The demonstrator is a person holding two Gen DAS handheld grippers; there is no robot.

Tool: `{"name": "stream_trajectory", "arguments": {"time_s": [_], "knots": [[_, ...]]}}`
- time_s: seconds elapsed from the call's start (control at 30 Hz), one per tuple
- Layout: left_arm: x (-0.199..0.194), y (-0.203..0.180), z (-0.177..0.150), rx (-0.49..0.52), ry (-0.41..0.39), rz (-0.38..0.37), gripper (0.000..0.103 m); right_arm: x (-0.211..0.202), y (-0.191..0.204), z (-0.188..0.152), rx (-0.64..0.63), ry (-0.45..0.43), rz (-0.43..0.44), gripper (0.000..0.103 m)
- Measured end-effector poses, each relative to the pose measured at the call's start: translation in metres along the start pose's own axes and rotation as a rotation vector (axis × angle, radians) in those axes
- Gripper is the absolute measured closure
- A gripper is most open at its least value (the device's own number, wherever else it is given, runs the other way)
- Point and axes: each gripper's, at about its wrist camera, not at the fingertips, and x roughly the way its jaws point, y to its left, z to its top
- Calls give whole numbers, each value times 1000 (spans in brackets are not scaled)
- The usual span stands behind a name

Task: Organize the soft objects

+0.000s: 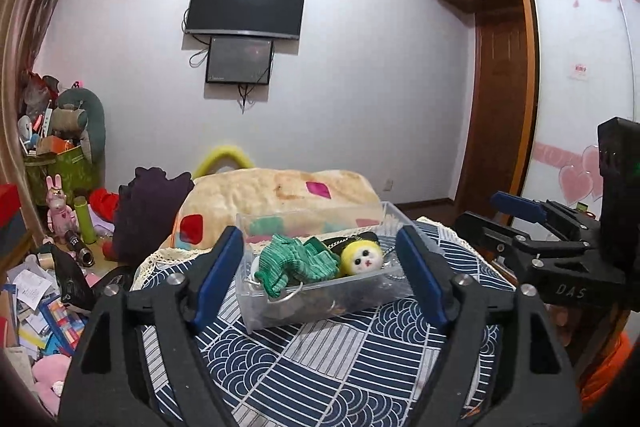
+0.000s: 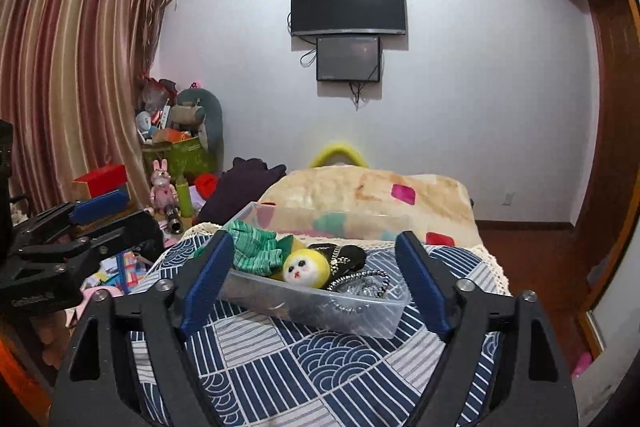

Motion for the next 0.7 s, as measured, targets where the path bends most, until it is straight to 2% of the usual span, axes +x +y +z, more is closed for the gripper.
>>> {"name": "stream_trajectory", "arguments": {"time_s": [0.13,0.3,0.7], "knots": [[-12,-5,-6,13,-39,20,9,-7,1,-2,13,-18,8,18],[-16,-9,-11,20,-54,34,3,-13,4,-5,2,-48,-12,5],[-16,-7,-19,5,-45,33,1,-17,4,-17,20,-42,-14,2]]}}
